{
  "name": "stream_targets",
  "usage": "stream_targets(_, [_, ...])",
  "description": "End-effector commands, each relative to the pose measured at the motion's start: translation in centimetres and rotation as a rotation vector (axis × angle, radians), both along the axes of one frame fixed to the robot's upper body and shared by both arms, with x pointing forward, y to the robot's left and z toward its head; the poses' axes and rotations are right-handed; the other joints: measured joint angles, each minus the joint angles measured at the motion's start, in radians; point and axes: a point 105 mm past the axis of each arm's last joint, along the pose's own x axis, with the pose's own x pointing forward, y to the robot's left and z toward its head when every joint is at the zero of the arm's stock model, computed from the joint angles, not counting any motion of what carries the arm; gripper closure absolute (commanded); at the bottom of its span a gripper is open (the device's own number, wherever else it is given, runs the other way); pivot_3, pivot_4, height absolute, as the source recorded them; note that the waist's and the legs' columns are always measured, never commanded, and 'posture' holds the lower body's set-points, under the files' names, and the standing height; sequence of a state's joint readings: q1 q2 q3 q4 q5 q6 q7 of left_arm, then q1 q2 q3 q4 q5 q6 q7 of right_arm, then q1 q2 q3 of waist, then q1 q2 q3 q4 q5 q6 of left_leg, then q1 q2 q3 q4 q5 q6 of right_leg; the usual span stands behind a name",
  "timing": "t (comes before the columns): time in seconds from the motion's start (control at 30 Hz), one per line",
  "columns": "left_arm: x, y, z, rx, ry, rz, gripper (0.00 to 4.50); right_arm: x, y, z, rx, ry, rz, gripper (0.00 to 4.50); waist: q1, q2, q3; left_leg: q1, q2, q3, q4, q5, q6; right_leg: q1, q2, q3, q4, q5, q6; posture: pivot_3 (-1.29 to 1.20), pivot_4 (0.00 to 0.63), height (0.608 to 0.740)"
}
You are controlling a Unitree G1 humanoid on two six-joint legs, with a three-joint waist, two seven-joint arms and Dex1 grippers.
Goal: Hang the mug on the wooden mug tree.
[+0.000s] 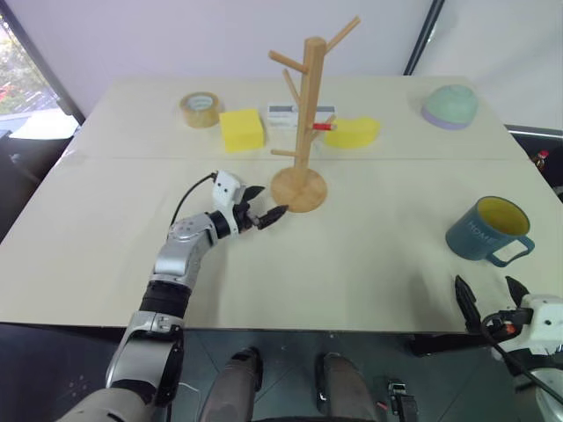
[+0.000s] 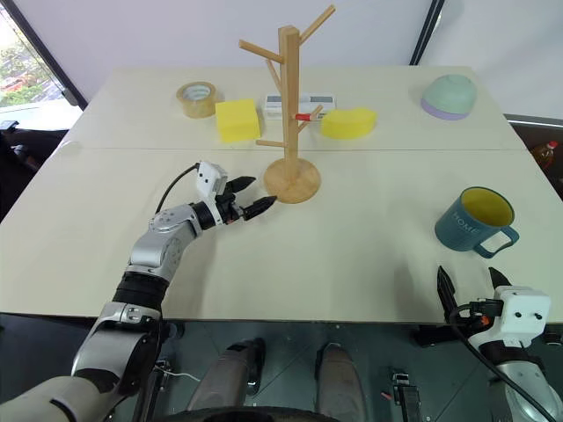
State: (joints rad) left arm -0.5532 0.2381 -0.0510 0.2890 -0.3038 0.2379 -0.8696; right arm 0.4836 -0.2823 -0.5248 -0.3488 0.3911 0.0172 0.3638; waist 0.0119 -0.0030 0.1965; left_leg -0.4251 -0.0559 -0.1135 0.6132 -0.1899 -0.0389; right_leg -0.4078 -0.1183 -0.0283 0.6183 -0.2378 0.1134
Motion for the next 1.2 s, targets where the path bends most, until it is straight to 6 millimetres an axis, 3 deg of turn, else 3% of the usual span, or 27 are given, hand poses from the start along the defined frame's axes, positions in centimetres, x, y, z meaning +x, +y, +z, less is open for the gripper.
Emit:
stream_targets(0.03, [-3.8, -2.8, 2.1, -0.013, -0.059, -0.275, 0.0, -0.4, -1.4, 1.2, -0.01, -0.058, -0.096, 0.05, 0.0, 0.001, 0.0, 0.0, 0.0, 0.0, 0.0, 0.0, 0.0, 0.0, 0.0, 0.0, 0.0, 0.0, 0.0, 0.0, 0.15, 0.74])
stream_targets(0.2, [-8.4, -5.2, 2.5, 0.037, -0.074, -0.547, 0.0, -0.6, -2.3, 1.1, -0.029, -0.051, -0.191, 0.05, 0.0, 0.005, -0.003, 0.0, 0.001, 0.0, 0.0, 0.0, 0.0, 0.0, 0.0, 0.0, 0.0, 0.0, -0.001, 0.0, 0.15, 0.74])
stream_targets(0.33, [-9.6, -6.5, 2.5, 0.077, -0.091, -0.626, 0.0, -0.2, -3.2, 0.7, -0.024, -0.04, -0.263, 0.05, 0.0, 0.005, -0.003, 0.0, 0.001, 0.0, 0.0, 0.0, 0.0, 0.001, 0.0, 0.001, 0.0, 0.0, -0.001, 0.0, 0.15, 0.74])
stream_targets(0.67, [-10.1, -7.3, 3.1, 0.077, -0.138, -0.649, 0.0, 1.6, -5.3, 0.8, -0.033, -0.046, -0.35, 0.05, -0.001, 0.007, -0.004, 0.001, 0.0, 0.001, 0.0, 0.0, 0.0, 0.001, 0.0, 0.001, 0.0, 0.0, -0.002, 0.0, 0.15, 0.74])
stream_targets(1.2, [-10.1, -7.1, 3.6, 0.075, -0.161, -0.622, 0.0, 4.1, -6.6, 1.0, -0.032, -0.046, -0.38, 0.05, -0.002, 0.008, -0.004, 0.002, 0.0, 0.001, 0.001, 0.0, 0.001, 0.001, 0.001, 0.001, 0.002, 0.0, -0.002, 0.0, 0.15, 0.74])
